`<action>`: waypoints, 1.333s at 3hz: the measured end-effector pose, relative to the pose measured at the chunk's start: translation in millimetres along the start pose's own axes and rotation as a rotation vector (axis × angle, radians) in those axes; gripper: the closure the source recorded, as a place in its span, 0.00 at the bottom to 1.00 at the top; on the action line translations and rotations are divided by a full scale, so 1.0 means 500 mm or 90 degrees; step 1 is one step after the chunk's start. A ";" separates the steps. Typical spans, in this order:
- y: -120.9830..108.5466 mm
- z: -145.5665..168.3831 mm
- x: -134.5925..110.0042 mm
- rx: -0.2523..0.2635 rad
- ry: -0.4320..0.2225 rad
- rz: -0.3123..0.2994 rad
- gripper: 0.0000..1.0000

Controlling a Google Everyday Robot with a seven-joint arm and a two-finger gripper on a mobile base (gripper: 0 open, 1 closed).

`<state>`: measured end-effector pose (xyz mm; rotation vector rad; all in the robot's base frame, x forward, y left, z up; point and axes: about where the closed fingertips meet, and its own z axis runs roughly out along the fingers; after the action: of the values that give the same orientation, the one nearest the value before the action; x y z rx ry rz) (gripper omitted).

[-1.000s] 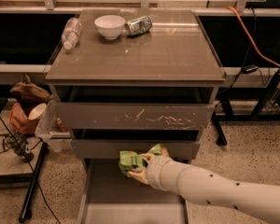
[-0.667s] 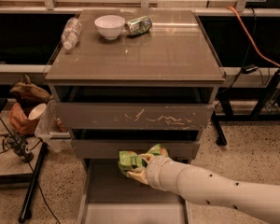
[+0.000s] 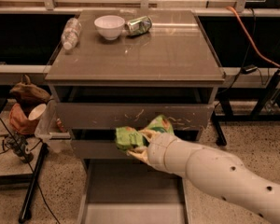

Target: Pick green rice chip bag from bottom drawer and place on counter

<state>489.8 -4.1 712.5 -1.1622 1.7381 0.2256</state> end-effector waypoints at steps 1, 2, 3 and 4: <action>-0.067 -0.090 -0.174 0.046 -0.048 -0.098 1.00; -0.084 -0.123 -0.209 0.068 -0.061 -0.109 1.00; -0.084 -0.123 -0.207 0.068 -0.060 -0.108 1.00; -0.156 -0.129 -0.253 0.109 -0.085 -0.162 1.00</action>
Offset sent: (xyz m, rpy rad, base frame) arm 0.0026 0.0072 0.0918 -0.0366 -0.1564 0.0414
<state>516.4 -8.5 872.2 -1.2004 1.4468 -0.0012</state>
